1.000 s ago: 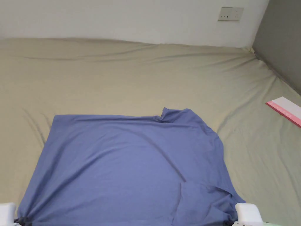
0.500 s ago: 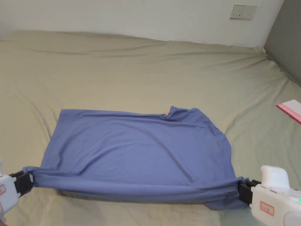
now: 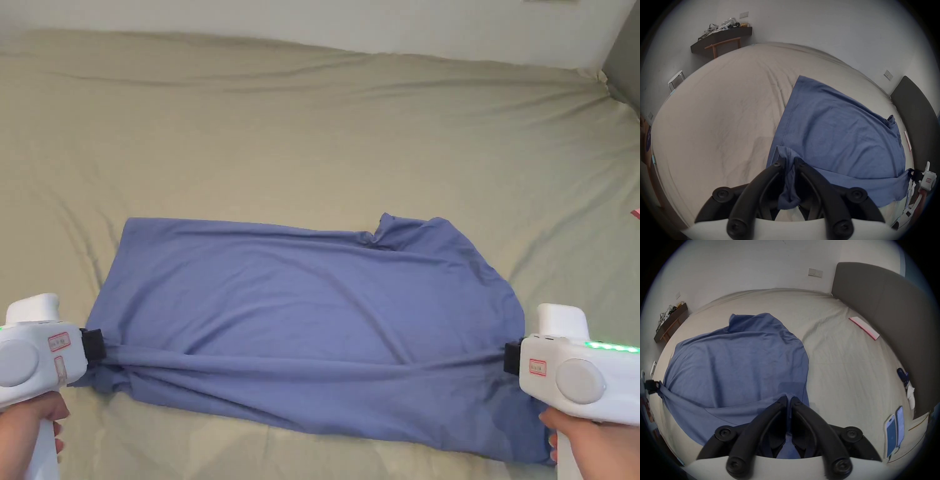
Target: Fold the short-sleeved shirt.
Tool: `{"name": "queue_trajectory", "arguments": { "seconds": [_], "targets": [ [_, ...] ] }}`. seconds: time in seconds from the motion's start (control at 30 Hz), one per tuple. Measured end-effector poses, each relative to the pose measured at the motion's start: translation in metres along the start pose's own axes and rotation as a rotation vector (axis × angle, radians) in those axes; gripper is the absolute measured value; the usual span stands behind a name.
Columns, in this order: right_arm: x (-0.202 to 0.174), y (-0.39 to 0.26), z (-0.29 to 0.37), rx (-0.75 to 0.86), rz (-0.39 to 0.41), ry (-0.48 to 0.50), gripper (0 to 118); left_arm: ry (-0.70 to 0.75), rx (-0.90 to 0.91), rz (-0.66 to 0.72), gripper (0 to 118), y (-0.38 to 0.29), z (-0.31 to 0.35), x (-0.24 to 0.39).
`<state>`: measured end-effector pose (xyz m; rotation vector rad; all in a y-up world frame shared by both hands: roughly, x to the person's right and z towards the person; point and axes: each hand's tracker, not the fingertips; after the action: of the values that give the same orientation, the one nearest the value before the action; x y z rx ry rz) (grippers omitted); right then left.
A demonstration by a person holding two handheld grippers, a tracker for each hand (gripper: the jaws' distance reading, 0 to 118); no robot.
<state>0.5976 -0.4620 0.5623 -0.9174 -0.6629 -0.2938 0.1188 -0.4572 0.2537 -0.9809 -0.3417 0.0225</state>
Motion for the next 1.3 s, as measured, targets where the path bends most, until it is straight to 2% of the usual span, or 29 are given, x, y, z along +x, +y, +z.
{"name": "queue_trajectory", "arguments": {
  "seconds": [0.03, 0.1, 0.2, 0.4, 0.57, 0.6, 0.63, 0.67, 0.7, 0.73, 0.8, 0.83, 0.93, 1.2, 1.27, 1.3],
  "targets": [
    [0.002, 0.001, -0.005, -0.004, -0.021, 0.017, 8, -0.002, -0.012, 0.000, 9, 0.001, -0.004, 0.001],
    [0.002, 0.000, -0.012, -0.007, -0.003, 0.032, 7, 0.013, -0.010, -0.037, 9, 0.002, -0.010, 0.007],
    [-0.003, -0.004, -0.023, -0.006, 0.065, 0.005, 7, 0.021, -0.018, -0.064, 9, 0.004, -0.020, 0.009],
    [-0.001, 0.009, -0.033, 0.014, 0.054, -0.012, 7, 0.023, -0.022, -0.084, 9, 0.015, -0.028, 0.013],
    [-0.010, 0.019, -0.032, 0.039, 0.112, -0.060, 7, 0.018, -0.039, -0.120, 11, 0.022, -0.033, 0.015],
    [-0.010, 0.020, -0.031, 0.065, 0.121, -0.079, 8, 0.008, -0.059, -0.132, 17, 0.023, -0.033, 0.015],
    [-0.011, 0.020, -0.029, 0.084, 0.129, -0.095, 20, 0.007, -0.055, -0.139, 37, 0.023, -0.031, 0.016],
    [-0.010, 0.020, -0.022, 0.122, 0.132, -0.133, 42, 0.017, -0.013, -0.150, 65, 0.025, -0.022, 0.018],
    [-0.009, 0.021, -0.015, 0.147, 0.116, -0.146, 75, 0.015, 0.020, -0.155, 95, 0.027, -0.013, 0.017],
    [-0.006, 0.021, -0.007, 0.162, 0.101, -0.153, 103, -0.002, 0.054, -0.147, 118, 0.029, -0.004, 0.018],
    [-0.004, 0.023, 0.017, 0.220, 0.061, -0.086, 107, -0.059, 0.204, -0.114, 114, 0.033, 0.026, 0.019],
    [-0.005, 0.024, 0.031, 0.242, 0.065, -0.082, 107, -0.063, 0.188, -0.142, 114, 0.035, 0.037, 0.019],
    [-0.016, 0.030, 0.089, 0.361, 0.127, -0.102, 107, -0.078, 0.345, -0.189, 114, 0.038, 0.091, 0.029],
    [-0.064, 0.035, 0.244, 0.703, 0.210, -0.071, 107, -0.099, 0.735, -0.327, 113, 0.021, 0.227, 0.072],
    [-0.078, 0.028, 0.266, 0.738, 0.233, -0.060, 106, -0.089, 0.783, -0.355, 106, 0.012, 0.246, 0.080],
    [-0.085, 0.024, 0.273, 0.738, 0.238, -0.053, 105, -0.086, 0.802, -0.360, 95, 0.007, 0.253, 0.084]
  ]
}}
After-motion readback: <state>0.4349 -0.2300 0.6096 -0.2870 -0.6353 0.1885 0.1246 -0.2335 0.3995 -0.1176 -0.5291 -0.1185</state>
